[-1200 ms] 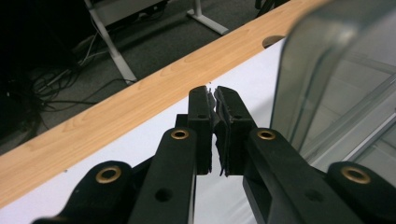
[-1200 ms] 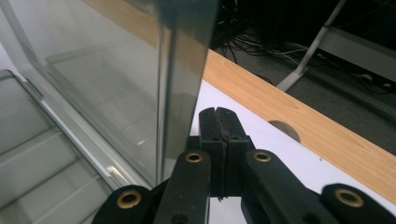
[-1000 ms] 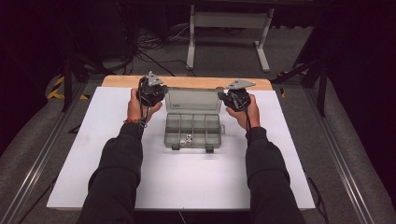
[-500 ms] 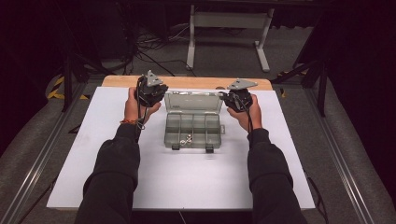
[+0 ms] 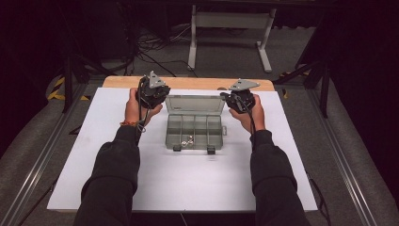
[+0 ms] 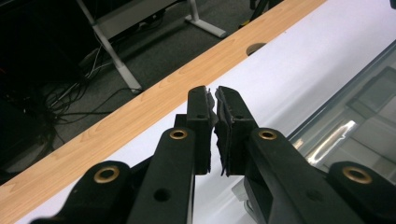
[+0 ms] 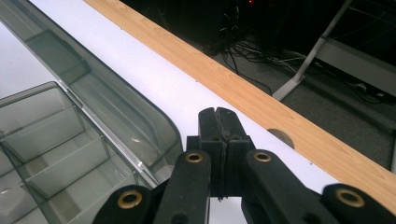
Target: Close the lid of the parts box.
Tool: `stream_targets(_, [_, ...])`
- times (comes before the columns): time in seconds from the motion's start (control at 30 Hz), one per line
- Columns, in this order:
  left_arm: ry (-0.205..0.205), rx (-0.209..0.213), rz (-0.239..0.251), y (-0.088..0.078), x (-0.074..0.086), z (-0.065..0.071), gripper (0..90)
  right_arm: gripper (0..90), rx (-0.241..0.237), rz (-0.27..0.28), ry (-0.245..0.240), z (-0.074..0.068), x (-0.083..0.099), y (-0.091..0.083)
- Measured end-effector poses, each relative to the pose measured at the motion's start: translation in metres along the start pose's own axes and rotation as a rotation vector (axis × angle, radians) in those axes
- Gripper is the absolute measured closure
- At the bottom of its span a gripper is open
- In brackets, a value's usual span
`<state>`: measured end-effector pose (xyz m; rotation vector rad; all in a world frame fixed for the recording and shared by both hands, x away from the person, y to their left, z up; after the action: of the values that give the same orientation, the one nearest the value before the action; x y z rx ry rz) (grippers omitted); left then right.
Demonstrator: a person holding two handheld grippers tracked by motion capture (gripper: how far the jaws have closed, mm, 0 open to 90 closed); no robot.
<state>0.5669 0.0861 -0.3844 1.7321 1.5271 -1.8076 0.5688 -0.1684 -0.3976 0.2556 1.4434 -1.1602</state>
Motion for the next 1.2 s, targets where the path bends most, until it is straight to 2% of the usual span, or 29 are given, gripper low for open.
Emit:
stream_targets(0.07, [0.005, -0.001, -0.005, -0.001, 0.0, 0.001, 84.2, 90.0, 0.003, 0.0, -0.003, 0.0, 0.0, -0.001])
stream_targets(0.1, [0.022, -0.006, -0.01, -0.002, -0.001, 0.001, 84.4, 90.0, 0.001, -0.001, -0.005, -0.001, 0.0, -0.002])
stream_targets(0.13, [0.013, -0.002, -0.011, -0.002, 0.0, 0.002, 84.4, 90.0, 0.001, -0.002, -0.01, -0.001, -0.001, -0.002])
stream_targets(0.23, [0.025, -0.001, -0.014, -0.003, 0.0, 0.003, 84.5, 90.0, -0.003, 0.003, -0.016, -0.003, -0.003, -0.004])
stream_targets(0.27, [0.022, 0.016, -0.005, -0.005, -0.001, 0.005, 84.8, 90.0, -0.005, 0.0, -0.021, -0.004, -0.003, -0.005])
stream_targets(0.33, [0.018, 0.022, 0.002, -0.005, -0.001, 0.006, 84.7, 90.0, 0.001, -0.012, -0.034, -0.004, -0.004, -0.006])
stream_targets(0.37, [0.033, 0.024, -0.004, -0.006, -0.001, 0.006, 84.7, 90.0, 0.001, -0.012, -0.034, -0.004, -0.004, -0.006])
stream_targets(0.63, [0.059, 0.006, -0.022, -0.009, 0.0, 0.009, 84.5, 90.0, -0.001, -0.012, -0.041, -0.006, -0.006, -0.01])
stream_targets(0.93, [0.063, 0.018, -0.024, -0.012, 0.002, 0.013, 84.5, 90.0, -0.003, -0.012, -0.049, -0.009, -0.007, -0.014])
stream_targets(0.97, [0.074, 0.019, -0.023, -0.013, 0.003, 0.014, 84.5, 90.0, -0.007, -0.009, -0.048, -0.01, -0.007, -0.014])
stream_targets(1.13, [0.083, 0.013, -0.031, -0.014, 0.005, 0.015, 85.1, 90.0, -0.018, -0.006, -0.054, -0.014, -0.007, -0.017])
stream_targets(1.2, [0.086, 0.023, -0.039, -0.014, 0.007, 0.017, 86.6, 90.0, -0.02, -0.007, -0.055, -0.014, -0.007, -0.017])
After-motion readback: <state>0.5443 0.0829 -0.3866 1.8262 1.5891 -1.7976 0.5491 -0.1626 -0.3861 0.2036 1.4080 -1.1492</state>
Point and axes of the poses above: each handheld gripper's, and its own axes: y roughly forward along the jaws, x roughly out of its underside, z roughly to its right, the point moved 7 cm from there along y, roughly forward along the jaws
